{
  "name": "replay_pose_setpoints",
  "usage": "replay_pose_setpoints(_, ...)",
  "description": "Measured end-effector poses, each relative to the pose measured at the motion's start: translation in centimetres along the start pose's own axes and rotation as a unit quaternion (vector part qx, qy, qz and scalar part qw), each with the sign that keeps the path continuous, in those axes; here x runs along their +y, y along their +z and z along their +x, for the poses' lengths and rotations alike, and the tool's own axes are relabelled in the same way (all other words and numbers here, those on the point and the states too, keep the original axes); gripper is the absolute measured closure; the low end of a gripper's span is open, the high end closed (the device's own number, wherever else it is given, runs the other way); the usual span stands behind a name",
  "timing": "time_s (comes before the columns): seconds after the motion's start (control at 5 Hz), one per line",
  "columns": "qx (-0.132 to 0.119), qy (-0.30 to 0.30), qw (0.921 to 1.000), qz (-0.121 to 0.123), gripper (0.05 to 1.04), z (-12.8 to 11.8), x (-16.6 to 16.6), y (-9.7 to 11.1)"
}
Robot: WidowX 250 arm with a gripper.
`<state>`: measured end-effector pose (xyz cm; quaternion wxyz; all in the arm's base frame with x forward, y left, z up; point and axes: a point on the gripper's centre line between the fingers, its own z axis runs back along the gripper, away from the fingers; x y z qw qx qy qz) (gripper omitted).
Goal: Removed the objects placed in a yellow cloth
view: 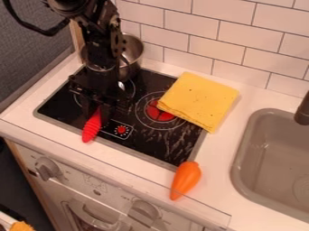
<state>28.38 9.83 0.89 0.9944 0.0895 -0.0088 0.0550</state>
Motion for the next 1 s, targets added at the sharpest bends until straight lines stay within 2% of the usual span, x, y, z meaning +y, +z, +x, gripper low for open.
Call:
replay_pose_setpoints(0.2, -0.003, -0.01, 0.9999, 0.002, 0.639, -0.2, -0.6, -0.1)
replay_pose_setpoints(0.4, -0.037, -0.023, 0.999, -0.014, 0.363, -0.8, -1.3, 0.2)
replay_pose_setpoints(0.6, -0.089, -0.029, 0.9939, -0.059, 0.11, -1.5, -2.0, 2.2)
replay_pose_setpoints(0.8, -0.144, -0.027, 0.986, -0.079, 0.075, -1.9, -1.9, 5.0)
replay_pose_setpoints(1.0, -0.151, -0.036, 0.9839, -0.088, 0.081, -2.2, -2.4, 6.2)
